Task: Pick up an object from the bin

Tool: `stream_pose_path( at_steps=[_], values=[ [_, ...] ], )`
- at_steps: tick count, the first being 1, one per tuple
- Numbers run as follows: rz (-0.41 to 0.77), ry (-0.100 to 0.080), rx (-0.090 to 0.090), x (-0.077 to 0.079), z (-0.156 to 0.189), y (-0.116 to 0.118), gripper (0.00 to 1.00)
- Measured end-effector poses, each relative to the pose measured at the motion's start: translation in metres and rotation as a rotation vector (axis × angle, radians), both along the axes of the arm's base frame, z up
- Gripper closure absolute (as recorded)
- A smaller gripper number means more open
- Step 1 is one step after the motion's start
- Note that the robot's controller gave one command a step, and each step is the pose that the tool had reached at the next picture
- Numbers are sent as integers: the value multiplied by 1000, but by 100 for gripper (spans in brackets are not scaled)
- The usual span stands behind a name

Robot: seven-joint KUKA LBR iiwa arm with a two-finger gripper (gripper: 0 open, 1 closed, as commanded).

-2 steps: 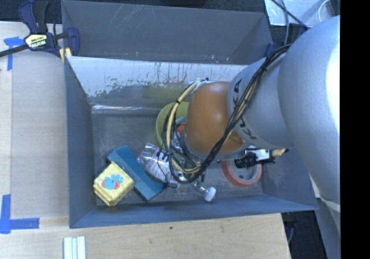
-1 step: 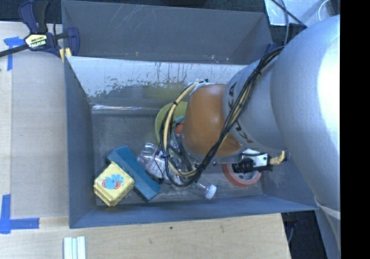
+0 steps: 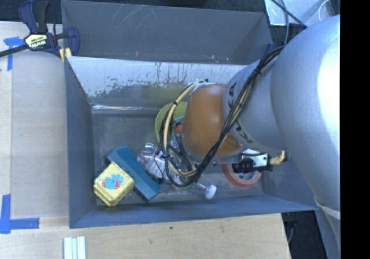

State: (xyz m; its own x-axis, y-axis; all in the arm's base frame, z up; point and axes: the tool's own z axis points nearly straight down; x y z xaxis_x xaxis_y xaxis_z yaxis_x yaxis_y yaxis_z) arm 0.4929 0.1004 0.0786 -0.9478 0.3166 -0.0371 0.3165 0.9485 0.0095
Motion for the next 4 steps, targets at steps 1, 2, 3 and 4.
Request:
stream_pose_path(
  at_steps=[1,2,3,4],
  values=[
    [-1,-2,0,0,1,0,100],
    [-4,-17,-2,3,30,-2,100],
    [-1,-20,0,4,52,-2,100],
    [-1,-20,-1,4,50,-2,100]
  ],
)
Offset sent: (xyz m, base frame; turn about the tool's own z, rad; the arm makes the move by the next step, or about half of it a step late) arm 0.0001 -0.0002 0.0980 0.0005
